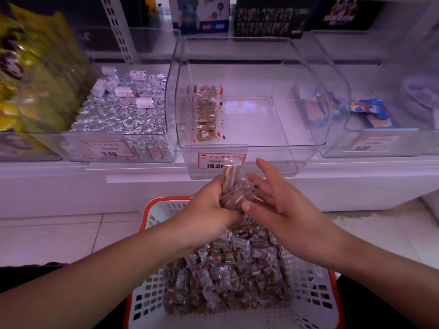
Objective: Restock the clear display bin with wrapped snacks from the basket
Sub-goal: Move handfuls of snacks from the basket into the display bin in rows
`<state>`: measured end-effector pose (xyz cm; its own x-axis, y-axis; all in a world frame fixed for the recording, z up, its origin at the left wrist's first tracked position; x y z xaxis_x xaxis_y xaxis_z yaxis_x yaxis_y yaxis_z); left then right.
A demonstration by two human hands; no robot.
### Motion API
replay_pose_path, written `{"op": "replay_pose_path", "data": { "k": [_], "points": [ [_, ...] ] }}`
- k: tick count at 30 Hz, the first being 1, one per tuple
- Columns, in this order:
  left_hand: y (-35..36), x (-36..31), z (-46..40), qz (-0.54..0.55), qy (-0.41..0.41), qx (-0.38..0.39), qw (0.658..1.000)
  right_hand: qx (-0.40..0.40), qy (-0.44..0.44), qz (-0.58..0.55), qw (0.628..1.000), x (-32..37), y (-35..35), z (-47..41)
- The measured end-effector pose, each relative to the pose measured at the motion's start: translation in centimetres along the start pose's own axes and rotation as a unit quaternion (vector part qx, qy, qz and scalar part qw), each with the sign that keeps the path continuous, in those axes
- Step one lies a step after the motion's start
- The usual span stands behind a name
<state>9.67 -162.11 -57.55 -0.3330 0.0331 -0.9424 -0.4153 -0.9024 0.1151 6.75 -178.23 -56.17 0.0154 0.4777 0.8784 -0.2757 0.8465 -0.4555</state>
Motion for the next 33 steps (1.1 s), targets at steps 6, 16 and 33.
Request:
{"op": "replay_pose_path", "data": {
  "k": [6, 16, 33],
  "points": [
    [-0.8, -0.3, -0.2, -0.211, 0.024, 0.032, 0.977, 0.03, -0.111, 0.087, 0.989, 1.1, -0.5, 0.1],
    [-1.6, -0.7, 0.0, -0.246, 0.056, -0.049, 0.966, 0.007, -0.166, 0.216, 0.962, 1.4, -0.9, -0.1],
    [-0.5, -4.5, 1.5, -0.031, 0.14, -0.073, 0.987, -0.099, -0.24, 0.195, 0.946, 3.9, -2.9, -1.8]
  ]
}}
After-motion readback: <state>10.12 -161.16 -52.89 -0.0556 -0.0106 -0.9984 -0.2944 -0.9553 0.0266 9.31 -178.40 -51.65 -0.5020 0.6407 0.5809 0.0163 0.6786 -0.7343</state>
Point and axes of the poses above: each hand's wrist, its own z-axis away from the middle knuckle, its own y-axis out of the palm, x = y × z, the point moved 1 cm from there along -z, towards the middle knuckle, and after that the axes turned 6 degrees about z, right-handed, at the moved point
